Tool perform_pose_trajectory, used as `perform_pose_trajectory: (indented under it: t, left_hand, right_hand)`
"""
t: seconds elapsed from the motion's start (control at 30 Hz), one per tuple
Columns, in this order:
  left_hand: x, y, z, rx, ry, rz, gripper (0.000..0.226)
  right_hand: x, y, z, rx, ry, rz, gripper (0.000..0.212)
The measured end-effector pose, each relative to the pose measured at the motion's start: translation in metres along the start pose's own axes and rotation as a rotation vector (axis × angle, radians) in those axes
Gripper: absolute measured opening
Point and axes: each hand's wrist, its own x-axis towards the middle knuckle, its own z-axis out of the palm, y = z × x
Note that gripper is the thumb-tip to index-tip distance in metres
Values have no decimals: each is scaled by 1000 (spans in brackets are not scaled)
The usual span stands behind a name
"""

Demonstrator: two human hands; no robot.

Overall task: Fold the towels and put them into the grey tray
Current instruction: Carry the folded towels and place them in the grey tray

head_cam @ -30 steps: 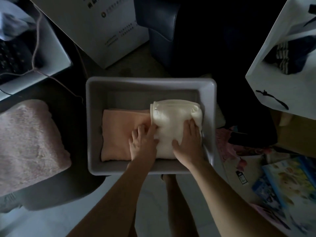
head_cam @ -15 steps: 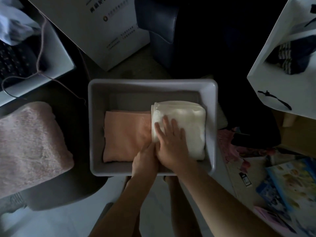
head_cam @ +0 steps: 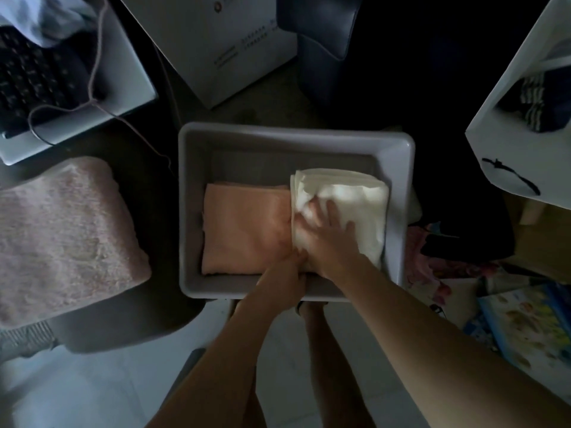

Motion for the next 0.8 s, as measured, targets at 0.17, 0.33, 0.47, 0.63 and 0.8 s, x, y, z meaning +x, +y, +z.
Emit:
perform_pose_trajectory:
  t: [0.17,0.33,0.47,0.63,0.8]
  left_hand:
    - [-7,5,-21,-21,-116,-31,33]
    - [-95,-28,-96,-354,377,-41,35]
    - [-174,-107,-165,-611,1009,-112,29]
    - [-204,-227,-208,-617,979,-617,59]
    - [-190,-252,-214,-923,645,-514,62]
  right_hand:
    - [4,-23,-26,84,-81,79,63]
    - [-25,-88,-59,401,109,44,51]
    - [-39,-196,-76,975,8,-56,50]
    - [-18,-275,-83,1148,15,-29,33]
    - [0,-275,-94,1308,-149,256,65]
